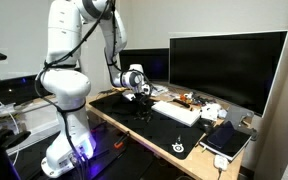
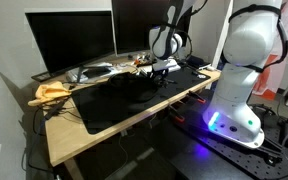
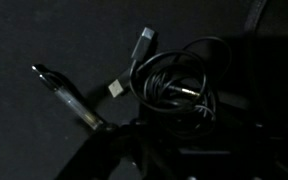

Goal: Move the black cable to the back of the desk

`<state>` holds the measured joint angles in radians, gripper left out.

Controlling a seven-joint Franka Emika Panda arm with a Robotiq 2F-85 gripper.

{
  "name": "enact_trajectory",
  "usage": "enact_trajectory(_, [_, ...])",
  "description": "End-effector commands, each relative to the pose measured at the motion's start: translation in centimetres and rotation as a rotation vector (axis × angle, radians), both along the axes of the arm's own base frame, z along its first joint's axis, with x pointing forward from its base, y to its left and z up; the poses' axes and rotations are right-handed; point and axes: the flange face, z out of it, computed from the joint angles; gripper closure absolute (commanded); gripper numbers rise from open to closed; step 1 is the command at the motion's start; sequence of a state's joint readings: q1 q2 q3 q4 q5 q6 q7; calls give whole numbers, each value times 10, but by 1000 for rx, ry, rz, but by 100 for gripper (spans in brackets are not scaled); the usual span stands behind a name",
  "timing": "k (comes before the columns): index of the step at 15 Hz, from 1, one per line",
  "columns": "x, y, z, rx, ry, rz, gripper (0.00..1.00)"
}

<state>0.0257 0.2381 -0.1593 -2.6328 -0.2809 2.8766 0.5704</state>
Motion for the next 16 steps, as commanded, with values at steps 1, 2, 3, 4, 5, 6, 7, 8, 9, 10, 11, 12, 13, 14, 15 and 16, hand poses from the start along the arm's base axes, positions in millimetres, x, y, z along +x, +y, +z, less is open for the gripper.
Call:
enact_trajectory(1, [-3, 0, 3, 18, -13, 14, 66])
enact_trajectory(2, [-5, 1, 7, 21, -18, 10, 72])
enact_trajectory(3, [-6, 1, 11, 24, -19, 8, 80])
enact_trajectory(4, [-8, 1, 15, 27, -23, 1, 87])
enact_trajectory(5, [-9, 2, 18, 30, -25, -5, 95])
enact_trajectory(6, [-10, 2, 23, 32, -25, -14, 100])
enact_trajectory(7, [-12, 2, 28, 32, -27, -25, 100])
enact_trajectory(8, [-13, 1, 32, 35, -27, -30, 100])
enact_trajectory(9, [-15, 0, 39, 34, -31, -39, 97])
enact_trajectory(10, [-16, -1, 45, 31, -31, -47, 97])
enact_trajectory(11, [-17, -3, 53, 27, -33, -57, 97])
enact_trajectory(12, [-17, -5, 61, 25, -35, -62, 97])
enact_trajectory(13, [-17, -6, 70, 22, -38, -69, 97])
enact_trajectory(14, [-17, -7, 79, 19, -40, -75, 97])
enact_trajectory(15, [-15, -6, 88, 18, -43, -79, 97])
enact_trajectory(16, [-14, -6, 97, 17, -45, -81, 97])
